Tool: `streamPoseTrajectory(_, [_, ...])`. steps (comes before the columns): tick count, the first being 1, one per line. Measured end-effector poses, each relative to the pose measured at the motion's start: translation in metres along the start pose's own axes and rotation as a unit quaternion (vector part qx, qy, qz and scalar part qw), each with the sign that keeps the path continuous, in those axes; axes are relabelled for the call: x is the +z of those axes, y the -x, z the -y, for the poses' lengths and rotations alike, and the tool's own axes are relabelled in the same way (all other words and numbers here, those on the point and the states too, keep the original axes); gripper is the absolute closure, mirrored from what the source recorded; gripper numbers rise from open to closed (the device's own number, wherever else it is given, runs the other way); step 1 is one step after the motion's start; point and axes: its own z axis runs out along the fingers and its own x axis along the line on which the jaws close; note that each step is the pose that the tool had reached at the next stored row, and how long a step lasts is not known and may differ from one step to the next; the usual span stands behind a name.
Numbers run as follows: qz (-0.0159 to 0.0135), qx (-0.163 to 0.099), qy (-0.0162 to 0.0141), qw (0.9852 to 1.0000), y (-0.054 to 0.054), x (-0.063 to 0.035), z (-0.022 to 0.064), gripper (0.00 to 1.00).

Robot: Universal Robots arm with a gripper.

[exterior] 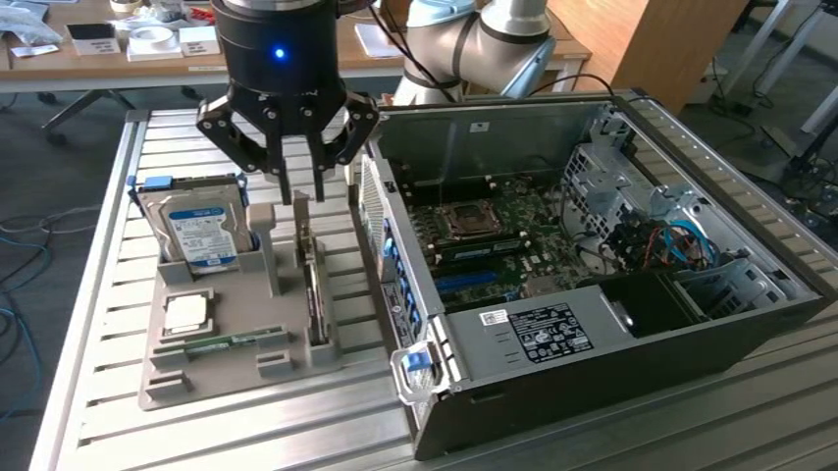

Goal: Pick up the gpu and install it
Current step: 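Pick up the gpu and move the gpu toward the slot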

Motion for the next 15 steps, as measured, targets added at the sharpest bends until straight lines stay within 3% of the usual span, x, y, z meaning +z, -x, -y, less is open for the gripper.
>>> streamPoseTrajectory(9, [0.0016,0.0,0.0001,1.0,0.0,0.0133,0.0006,0.64])
streamPoseTrajectory(15, [0.0017,0.0,0.0001,1.0,0.0,0.0144,0.0006,0.64])
